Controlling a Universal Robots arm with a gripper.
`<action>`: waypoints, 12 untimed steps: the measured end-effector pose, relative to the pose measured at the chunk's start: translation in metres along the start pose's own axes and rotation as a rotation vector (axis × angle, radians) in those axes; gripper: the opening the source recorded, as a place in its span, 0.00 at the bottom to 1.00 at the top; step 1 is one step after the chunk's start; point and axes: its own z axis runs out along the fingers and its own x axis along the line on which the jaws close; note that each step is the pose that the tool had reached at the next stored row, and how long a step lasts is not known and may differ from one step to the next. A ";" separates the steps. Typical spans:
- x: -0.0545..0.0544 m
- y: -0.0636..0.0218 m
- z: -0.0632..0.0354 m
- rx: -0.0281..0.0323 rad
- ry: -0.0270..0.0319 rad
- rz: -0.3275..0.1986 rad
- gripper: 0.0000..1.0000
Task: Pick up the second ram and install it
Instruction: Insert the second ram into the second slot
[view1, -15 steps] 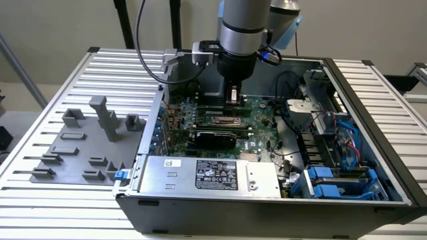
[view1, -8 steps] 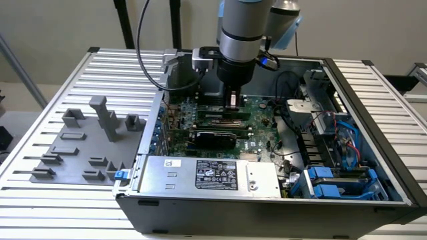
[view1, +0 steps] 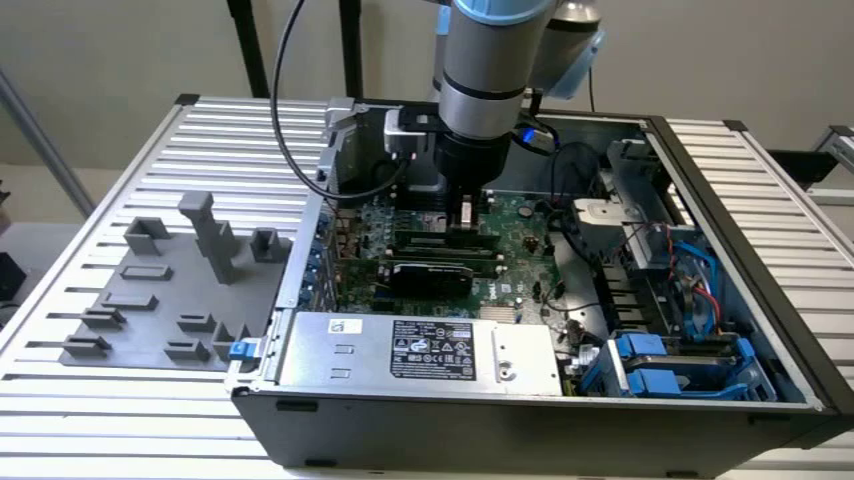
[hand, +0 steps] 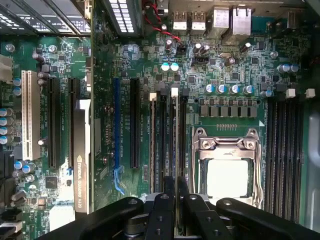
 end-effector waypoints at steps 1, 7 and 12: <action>0.000 -0.0001 0.0000 -0.0002 0.0001 0.000 0.00; 0.000 -0.0003 0.0032 -0.0003 -0.0001 0.001 0.00; 0.001 -0.0004 0.0091 -0.0005 0.0000 0.002 0.00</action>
